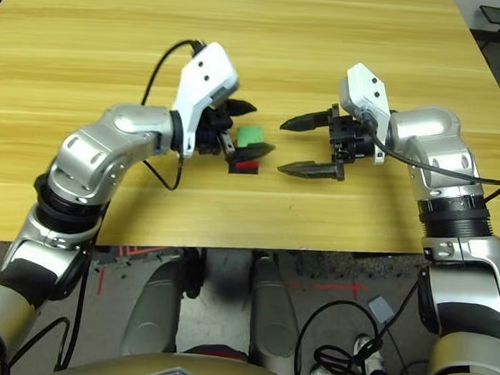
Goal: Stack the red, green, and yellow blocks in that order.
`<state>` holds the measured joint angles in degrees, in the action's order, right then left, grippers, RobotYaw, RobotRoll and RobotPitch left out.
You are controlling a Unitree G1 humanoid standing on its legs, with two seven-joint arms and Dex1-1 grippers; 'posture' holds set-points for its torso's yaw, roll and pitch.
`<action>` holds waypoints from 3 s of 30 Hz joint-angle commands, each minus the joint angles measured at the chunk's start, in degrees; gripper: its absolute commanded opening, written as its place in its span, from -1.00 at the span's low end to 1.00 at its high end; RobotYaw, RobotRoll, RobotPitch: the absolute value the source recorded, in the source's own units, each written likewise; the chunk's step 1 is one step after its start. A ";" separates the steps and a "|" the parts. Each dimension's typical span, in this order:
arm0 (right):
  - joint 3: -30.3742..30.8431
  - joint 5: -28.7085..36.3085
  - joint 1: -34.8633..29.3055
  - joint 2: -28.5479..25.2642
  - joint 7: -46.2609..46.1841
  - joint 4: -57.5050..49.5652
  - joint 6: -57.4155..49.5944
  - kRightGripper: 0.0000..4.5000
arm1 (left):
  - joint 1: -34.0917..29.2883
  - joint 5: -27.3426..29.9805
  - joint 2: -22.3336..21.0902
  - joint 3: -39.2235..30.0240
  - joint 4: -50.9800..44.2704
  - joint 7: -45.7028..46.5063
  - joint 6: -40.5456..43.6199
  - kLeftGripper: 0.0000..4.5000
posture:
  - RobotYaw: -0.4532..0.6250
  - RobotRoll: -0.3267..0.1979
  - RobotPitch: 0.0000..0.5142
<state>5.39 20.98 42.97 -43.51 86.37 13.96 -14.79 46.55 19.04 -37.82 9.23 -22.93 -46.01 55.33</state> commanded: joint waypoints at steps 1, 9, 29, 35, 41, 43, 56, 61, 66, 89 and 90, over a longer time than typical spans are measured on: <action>-0.55 0.09 0.20 -0.32 0.80 0.69 0.44 1.00 | -3.53 2.17 -8.09 -3.00 -3.37 -4.04 2.86 0.98 | 0.07 0.28 0.15; 0.34 -0.65 2.31 1.02 1.30 3.41 1.51 1.00 | -14.71 0.15 -18.23 -6.29 -2.75 0.05 6.60 0.98 | 0.12 0.27 0.13; 0.39 -0.87 2.82 1.34 1.89 3.41 1.23 1.00 | -18.32 -2.04 -9.26 -5.23 2.98 8.78 2.89 0.98 | 0.09 0.21 0.11; 0.32 -0.89 2.55 1.28 1.65 3.18 1.16 1.00 | -19.18 -1.65 -8.19 -5.08 1.46 10.08 5.27 0.71 | 0.08 0.22 0.10; 0.19 -0.88 2.42 1.36 1.35 3.27 1.34 1.00 | -20.40 -0.11 -7.41 -6.48 -1.64 11.58 9.25 -0.08 | 0.09 0.22 0.09; 0.21 -0.96 2.50 1.39 1.31 3.58 1.51 1.00 | -19.47 0.40 -7.56 -7.18 -1.82 11.28 9.38 -0.08 | 0.10 0.22 0.09; 0.70 -2.71 1.97 0.88 3.59 6.18 4.13 1.00 | 4.23 6.45 0.03 0.06 9.09 -3.48 -0.25 -0.08 | 0.10 0.21 0.06; 0.18 -2.65 2.00 0.28 4.27 5.86 4.36 1.00 | 7.86 5.52 4.45 4.35 13.64 -7.62 -5.11 -0.08 | 0.05 0.18 0.06; -0.56 -2.09 0.70 -1.09 3.80 3.88 3.42 1.00 | 11.31 2.89 7.03 9.47 16.86 -10.99 -8.77 -0.08 | -0.01 0.15 0.07; -0.85 -1.02 -1.68 -0.71 1.54 1.04 1.66 1.00 | 21.10 -4.08 3.63 18.55 16.46 -20.80 -3.58 -0.08 | -0.01 0.30 0.10; -0.83 -1.02 -1.68 -0.62 1.50 1.16 1.74 1.00 | 21.20 -4.19 3.88 18.52 16.64 -20.50 -3.13 -0.08 | -0.01 0.30 0.10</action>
<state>5.11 19.68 42.13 -44.05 87.88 15.81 -13.20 66.74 15.43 -34.22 26.89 -5.53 -66.48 51.46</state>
